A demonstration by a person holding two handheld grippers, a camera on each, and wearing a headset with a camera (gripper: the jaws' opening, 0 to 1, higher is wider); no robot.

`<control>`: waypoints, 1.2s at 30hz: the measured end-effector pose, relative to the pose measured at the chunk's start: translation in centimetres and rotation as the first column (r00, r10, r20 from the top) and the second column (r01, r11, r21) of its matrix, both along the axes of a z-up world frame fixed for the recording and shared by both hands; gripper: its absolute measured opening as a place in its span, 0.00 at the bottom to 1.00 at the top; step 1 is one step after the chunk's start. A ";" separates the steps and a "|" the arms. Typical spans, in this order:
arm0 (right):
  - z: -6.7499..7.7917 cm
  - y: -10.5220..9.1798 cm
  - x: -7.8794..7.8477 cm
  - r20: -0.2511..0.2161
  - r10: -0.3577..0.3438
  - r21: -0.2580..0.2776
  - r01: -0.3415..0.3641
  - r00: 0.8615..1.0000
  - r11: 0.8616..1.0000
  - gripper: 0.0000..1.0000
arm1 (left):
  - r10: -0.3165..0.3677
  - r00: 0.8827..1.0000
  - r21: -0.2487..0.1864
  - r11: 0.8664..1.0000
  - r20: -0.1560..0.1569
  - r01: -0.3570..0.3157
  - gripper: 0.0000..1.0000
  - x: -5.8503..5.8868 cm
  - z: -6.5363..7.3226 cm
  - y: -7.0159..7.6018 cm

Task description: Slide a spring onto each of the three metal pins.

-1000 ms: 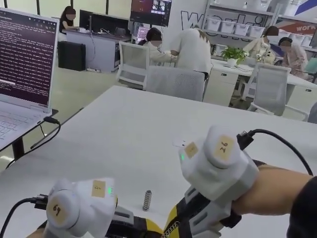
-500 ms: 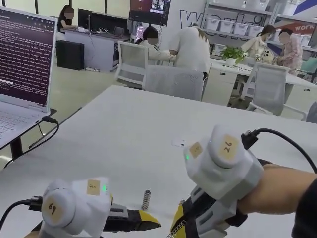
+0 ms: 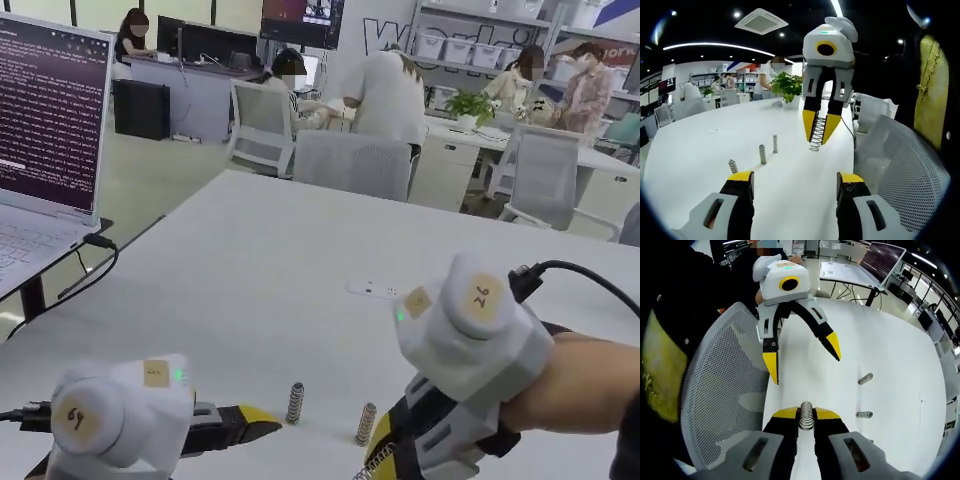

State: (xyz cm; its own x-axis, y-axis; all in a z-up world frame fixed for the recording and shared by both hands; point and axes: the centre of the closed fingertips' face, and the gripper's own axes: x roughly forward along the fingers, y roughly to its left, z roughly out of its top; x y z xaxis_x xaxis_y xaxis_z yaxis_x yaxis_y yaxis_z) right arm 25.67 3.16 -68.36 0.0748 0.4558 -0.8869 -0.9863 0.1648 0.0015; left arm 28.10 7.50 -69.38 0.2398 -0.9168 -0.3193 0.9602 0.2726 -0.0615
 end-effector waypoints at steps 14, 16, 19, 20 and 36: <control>-0.1 -2.4 0.9 0.014 -0.065 -0.029 0.066 0.998 0.997 0.08 | 0.067 0.998 -0.007 0.998 -0.017 -0.067 0.74 1.3 0.0 0.9; -0.1 -3.0 1.1 0.020 -0.085 -0.038 0.085 0.996 0.996 0.08 | 0.067 0.998 -0.009 0.998 -0.017 -0.067 0.74 1.4 0.1 0.9; 0.0 -3.7 1.1 0.018 -0.104 -0.039 0.105 0.994 0.994 0.08 | 0.070 0.997 -0.014 0.997 -0.018 -0.070 0.74 1.5 0.3 0.8; 0.1 -3.9 1.1 0.017 -0.109 -0.040 0.110 0.994 0.993 0.08 | 0.070 0.997 -0.013 0.997 -0.018 -0.071 0.74 1.5 0.3 0.8; 1.6 -7.2 2.1 0.057 -0.206 -0.061 0.209 0.977 0.976 0.08 | 0.055 0.998 -0.001 0.998 0.005 -0.055 0.75 2.4 0.2 0.9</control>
State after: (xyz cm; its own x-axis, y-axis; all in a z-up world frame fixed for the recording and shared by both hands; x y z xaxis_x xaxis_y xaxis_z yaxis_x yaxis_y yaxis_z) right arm 27.79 -4.03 -66.79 0.2064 0.3661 -0.9074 -0.9291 0.3640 -0.0645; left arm 30.54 8.38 -69.13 0.2916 -0.9026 -0.3168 0.9440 0.3250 -0.0569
